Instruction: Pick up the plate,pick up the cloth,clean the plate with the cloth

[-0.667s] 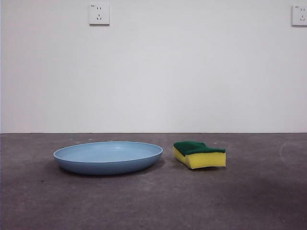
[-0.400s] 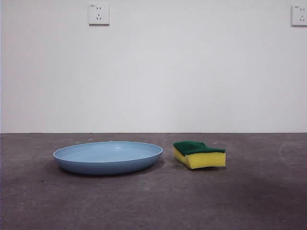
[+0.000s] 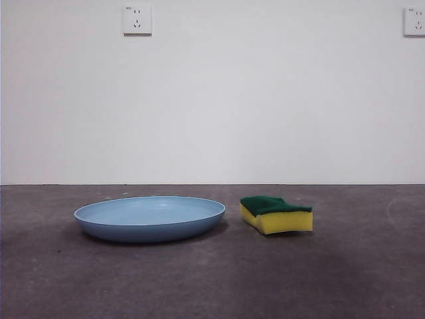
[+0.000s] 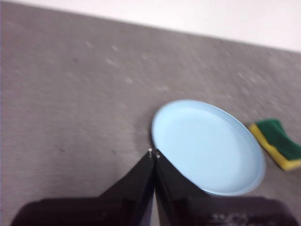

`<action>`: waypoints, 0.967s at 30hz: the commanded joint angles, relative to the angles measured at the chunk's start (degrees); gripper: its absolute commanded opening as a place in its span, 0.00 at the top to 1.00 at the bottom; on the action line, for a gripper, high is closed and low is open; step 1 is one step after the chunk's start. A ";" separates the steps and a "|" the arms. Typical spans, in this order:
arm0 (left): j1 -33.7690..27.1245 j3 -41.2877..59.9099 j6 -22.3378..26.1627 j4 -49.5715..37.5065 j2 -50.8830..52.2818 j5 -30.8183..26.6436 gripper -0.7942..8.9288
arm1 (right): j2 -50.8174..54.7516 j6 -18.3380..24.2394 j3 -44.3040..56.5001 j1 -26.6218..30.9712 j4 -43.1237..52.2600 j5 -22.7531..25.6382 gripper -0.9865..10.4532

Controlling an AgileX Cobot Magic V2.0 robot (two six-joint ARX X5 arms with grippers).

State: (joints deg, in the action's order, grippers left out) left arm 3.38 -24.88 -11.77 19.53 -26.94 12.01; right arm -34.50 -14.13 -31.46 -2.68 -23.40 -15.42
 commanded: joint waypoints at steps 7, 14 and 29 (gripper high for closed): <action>-0.11 -15.37 6.14 9.25 -20.17 11.30 0.92 | -20.55 13.44 -16.74 -0.07 -15.98 -14.21 0.91; -0.09 -19.21 5.97 13.09 -26.95 12.52 0.69 | -26.49 14.05 -20.04 -0.07 -18.75 -14.49 0.62; 0.20 -23.30 2.62 7.10 -41.38 12.26 0.57 | -26.56 13.55 -20.04 -0.07 -18.49 -14.49 0.53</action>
State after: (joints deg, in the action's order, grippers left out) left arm 3.42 -47.27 -8.69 27.29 -66.24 24.36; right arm -61.01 -0.62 -51.33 -2.68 -42.17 -29.89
